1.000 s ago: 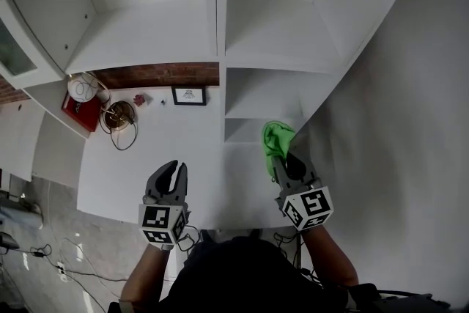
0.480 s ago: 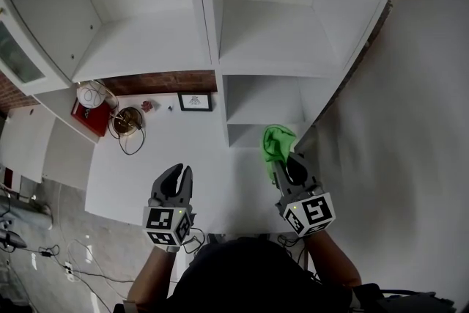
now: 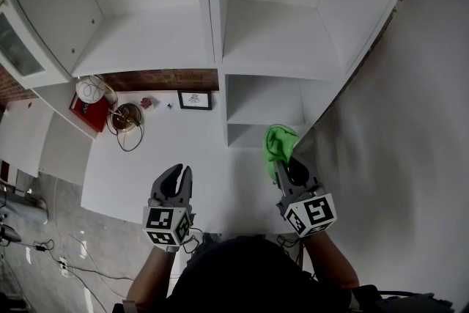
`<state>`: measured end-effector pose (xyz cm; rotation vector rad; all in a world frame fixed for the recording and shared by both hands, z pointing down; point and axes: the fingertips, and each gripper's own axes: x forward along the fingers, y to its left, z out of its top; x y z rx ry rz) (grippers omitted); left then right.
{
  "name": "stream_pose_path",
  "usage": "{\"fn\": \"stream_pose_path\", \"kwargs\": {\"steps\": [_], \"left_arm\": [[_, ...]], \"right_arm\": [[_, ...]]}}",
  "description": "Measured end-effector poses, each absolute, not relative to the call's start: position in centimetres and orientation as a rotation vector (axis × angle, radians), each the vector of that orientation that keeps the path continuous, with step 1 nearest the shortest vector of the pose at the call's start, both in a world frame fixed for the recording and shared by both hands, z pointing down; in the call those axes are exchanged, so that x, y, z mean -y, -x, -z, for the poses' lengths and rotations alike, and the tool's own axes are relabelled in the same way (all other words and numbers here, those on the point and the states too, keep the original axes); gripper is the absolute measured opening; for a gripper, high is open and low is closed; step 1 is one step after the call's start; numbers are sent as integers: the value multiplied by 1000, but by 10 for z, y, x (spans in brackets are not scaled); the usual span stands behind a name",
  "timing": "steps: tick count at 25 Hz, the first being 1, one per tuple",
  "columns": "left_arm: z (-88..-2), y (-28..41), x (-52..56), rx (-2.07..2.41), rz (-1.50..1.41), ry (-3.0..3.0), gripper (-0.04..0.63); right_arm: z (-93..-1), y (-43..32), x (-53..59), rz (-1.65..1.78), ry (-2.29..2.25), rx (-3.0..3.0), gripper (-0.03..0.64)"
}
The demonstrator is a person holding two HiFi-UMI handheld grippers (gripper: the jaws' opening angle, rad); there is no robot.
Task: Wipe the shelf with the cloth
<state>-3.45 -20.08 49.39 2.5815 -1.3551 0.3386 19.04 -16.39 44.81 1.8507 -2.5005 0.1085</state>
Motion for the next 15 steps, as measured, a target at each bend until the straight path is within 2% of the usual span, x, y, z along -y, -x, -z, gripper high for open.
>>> {"fn": "stream_pose_path", "kwargs": {"steps": [15], "left_arm": [[-498, 41, 195, 1355, -344, -2574, 64]], "right_arm": [[-450, -187, 159, -123, -1847, 2498, 46]]}}
